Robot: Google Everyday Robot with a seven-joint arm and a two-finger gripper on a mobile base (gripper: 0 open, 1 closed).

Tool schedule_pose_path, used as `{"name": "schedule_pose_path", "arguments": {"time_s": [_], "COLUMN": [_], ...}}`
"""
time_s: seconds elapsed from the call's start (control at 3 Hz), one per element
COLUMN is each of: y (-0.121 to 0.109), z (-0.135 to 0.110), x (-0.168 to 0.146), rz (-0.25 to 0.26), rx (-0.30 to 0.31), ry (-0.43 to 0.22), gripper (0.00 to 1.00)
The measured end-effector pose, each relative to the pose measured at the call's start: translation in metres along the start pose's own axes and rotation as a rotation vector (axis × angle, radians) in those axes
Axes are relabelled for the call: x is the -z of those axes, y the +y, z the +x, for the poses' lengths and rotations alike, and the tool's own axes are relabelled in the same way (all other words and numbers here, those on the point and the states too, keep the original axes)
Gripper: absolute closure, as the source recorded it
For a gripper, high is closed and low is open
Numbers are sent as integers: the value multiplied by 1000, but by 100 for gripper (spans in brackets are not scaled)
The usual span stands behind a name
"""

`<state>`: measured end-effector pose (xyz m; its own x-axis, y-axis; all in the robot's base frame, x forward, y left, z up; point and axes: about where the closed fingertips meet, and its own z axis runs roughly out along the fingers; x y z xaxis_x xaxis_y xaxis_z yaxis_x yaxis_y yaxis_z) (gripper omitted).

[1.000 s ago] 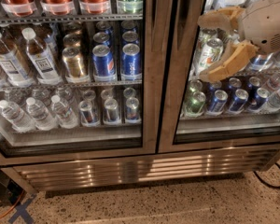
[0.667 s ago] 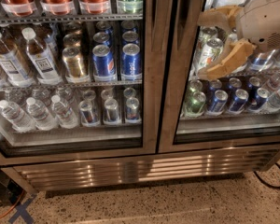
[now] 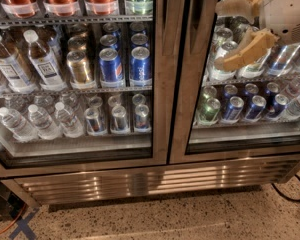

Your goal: Open right fridge door

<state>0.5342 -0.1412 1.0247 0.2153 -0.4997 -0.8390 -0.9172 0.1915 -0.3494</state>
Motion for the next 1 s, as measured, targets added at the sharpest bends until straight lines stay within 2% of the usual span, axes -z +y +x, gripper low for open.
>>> {"name": "schedule_pose_path", "arguments": {"time_s": [1.0], "y": [-5], "z": [-7], "x": [-12], "rz": [-19], "rx": [5], "ry": [-38], "gripper": [27]}}
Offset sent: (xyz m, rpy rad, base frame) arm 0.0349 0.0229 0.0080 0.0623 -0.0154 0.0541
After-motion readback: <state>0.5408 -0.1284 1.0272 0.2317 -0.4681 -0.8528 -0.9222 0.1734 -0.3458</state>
